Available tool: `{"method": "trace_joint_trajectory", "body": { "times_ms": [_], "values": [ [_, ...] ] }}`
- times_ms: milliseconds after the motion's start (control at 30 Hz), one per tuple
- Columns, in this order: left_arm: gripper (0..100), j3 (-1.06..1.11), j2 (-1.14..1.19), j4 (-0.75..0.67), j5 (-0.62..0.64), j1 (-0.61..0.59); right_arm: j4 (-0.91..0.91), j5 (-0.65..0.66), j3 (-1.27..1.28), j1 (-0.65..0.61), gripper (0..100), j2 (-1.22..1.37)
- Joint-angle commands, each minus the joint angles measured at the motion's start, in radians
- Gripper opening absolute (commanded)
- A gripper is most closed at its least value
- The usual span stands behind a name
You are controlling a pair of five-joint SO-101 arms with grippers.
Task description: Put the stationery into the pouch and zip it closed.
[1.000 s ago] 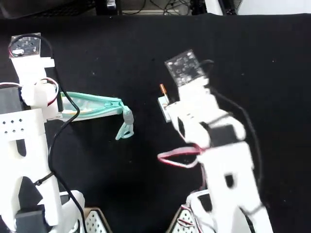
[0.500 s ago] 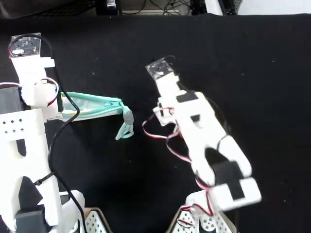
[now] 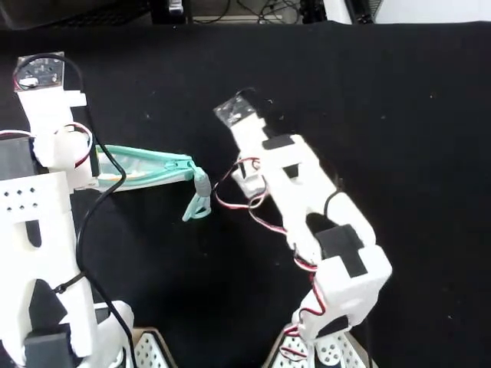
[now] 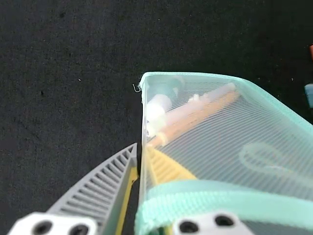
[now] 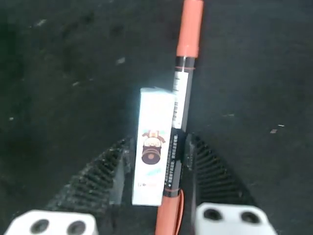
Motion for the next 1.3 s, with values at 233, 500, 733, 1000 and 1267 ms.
{"method": "trace_joint_trajectory", "body": {
  "times_ms": [233, 500, 733, 1000, 1267],
  "values": [
    [3, 0.077, 0.015, -0.06, -0.006, -0.01, 0.018, 0.017, 0.007, -0.034, 16.5, -0.051],
    [3, 0.076, 0.015, -0.06, -0.006, -0.01, 0.018, 0.071, 0.326, -0.032, 16.5, -0.387],
    [3, 0.074, 0.015, -0.06, -0.006, -0.01, 0.011, 0.087, 0.544, -0.04, 16.8, -0.665],
    [3, 0.076, 0.008, -0.052, -0.006, -0.01, 0.009, 0.077, 0.432, -0.086, 16.9, -0.67],
    [3, 0.077, 0.008, -0.052, -0.006, -0.01, 0.008, 0.077, 0.286, -0.091, 16.7, -0.372]
  ]
}}
